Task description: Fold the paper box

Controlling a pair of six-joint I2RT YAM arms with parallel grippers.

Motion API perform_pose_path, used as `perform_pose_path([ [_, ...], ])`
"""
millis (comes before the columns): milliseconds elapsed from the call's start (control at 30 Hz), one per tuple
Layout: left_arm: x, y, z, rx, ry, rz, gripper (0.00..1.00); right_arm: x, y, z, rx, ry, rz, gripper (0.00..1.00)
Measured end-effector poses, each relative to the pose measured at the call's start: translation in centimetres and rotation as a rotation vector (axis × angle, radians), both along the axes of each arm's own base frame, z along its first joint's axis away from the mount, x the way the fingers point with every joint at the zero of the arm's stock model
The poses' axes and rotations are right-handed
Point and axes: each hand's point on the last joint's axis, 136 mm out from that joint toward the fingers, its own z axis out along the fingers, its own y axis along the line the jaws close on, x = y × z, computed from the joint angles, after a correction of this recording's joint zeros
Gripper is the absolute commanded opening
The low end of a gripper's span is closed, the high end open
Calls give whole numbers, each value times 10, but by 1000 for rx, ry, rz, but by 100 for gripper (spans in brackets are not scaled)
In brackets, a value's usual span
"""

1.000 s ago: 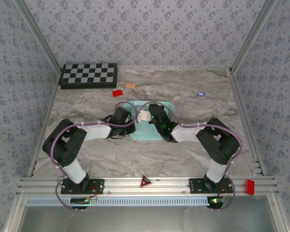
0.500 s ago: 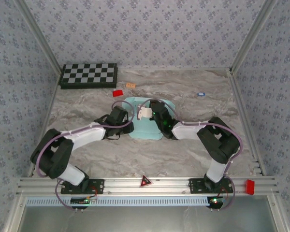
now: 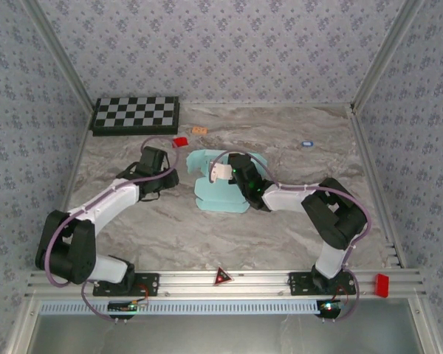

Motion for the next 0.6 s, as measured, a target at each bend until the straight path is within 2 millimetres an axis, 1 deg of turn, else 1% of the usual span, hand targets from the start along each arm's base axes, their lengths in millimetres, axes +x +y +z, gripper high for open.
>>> perform_pose_path([
  [100,9,12,4,10,-10,23,52,-2,0,-6,2,29,1,0],
  [200,17,23,3,22,-7,44,56,-4,0,-5,11,42,-2,0],
  [367,25,38,-12,40,35,72,60,-7,-1,-5,20,61,-7,0],
  [467,31,37,-25,33,74,54,60,-10,0,-5,23,71,-7,0],
  [600,42,20,-35,-7,111,-16,60,-12,0,-7,25,81,-7,0],
])
